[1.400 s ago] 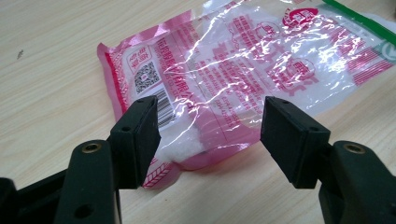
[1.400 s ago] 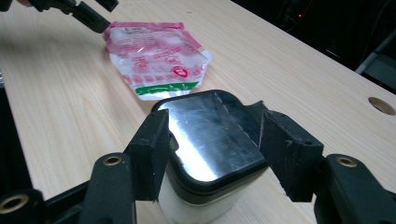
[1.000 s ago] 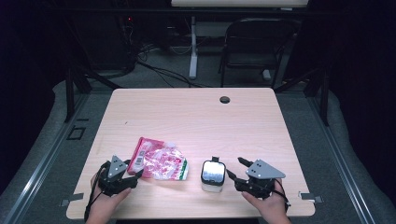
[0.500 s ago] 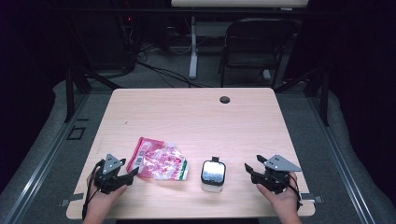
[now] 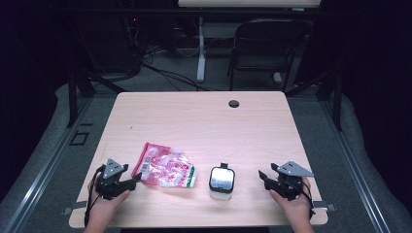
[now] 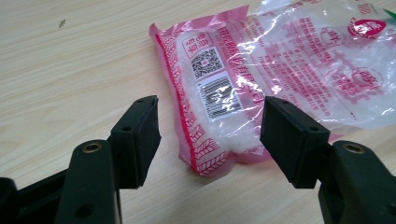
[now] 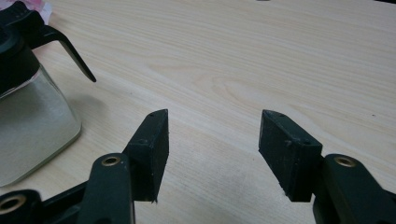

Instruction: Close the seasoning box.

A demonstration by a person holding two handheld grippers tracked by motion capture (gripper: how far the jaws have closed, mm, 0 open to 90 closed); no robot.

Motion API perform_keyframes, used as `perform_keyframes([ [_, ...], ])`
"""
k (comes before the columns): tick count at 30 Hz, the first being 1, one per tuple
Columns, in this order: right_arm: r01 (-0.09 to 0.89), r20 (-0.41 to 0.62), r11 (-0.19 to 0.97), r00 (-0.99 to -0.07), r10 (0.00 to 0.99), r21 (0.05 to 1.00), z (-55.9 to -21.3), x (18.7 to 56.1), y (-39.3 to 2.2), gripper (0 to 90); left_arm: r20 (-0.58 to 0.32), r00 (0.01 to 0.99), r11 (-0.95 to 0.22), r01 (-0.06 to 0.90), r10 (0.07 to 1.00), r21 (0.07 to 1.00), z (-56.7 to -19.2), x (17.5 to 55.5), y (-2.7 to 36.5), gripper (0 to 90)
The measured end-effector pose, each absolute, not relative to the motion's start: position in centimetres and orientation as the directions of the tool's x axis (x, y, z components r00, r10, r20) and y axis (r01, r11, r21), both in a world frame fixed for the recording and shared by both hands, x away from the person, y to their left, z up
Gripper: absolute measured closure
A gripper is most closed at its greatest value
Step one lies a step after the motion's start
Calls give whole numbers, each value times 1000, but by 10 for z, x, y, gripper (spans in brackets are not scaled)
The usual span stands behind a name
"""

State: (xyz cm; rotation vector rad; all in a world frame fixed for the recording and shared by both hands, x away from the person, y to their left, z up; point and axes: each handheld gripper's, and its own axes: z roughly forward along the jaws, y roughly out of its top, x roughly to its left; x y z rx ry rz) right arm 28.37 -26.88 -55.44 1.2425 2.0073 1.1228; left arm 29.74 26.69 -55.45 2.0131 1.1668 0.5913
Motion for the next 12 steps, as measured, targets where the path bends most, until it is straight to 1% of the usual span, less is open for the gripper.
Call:
perform_keyframes([
  [5, 480, 25, 209, -436, 900, 852, -557, 285, -270, 427, 27, 482, -327, 550, 876, 769, -556, 299, 267, 375],
  [12, 488, 21, 223, -446, 895, 844, -559, 285, -269, 423, 32, 488, -335, 548, 872, 766, -556, 300, 265, 375],
])
